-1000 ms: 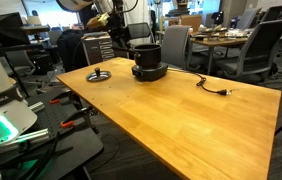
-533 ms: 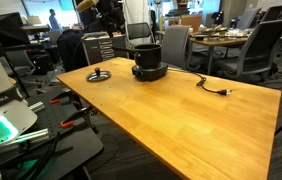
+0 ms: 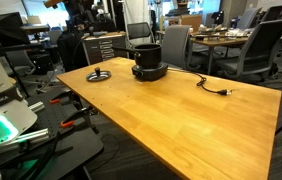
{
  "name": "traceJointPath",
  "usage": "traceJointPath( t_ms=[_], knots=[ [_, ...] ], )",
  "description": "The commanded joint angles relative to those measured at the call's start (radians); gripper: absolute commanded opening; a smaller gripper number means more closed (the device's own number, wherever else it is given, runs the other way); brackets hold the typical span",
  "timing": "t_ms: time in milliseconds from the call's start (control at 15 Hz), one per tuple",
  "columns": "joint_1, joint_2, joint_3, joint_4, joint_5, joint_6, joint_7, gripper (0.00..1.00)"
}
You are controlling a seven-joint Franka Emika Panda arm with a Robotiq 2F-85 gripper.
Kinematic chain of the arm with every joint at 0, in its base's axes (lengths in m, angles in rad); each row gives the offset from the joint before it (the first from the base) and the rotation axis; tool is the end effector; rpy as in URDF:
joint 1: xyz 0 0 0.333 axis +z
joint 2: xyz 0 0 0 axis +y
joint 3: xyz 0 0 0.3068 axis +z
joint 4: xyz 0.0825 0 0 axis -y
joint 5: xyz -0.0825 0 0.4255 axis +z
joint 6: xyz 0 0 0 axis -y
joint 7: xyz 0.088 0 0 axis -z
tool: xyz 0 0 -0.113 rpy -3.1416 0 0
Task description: Put the pot on the stove, cover it with the lid then turn the stove on
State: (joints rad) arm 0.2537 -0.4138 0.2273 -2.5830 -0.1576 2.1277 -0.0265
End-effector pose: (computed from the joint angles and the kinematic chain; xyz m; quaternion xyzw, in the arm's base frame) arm 0.3910 0.1885 0.3560 0.9529 0.2811 -0.0027 0.1142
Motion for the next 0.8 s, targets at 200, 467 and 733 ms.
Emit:
traceJointPath(
  t_ms=[200,467,733],
  knots=[
    [0.062,-0.018,0.004,0.008,0.051,-0.167,-0.130,1.00],
    [0.109,-0.119,-0.027,0.000,0.040,-0.321,-0.356,1.00],
    [0.124,-0.116,-0.038,0.010,0.035,-0.345,-0.419,1.00]
  ],
)
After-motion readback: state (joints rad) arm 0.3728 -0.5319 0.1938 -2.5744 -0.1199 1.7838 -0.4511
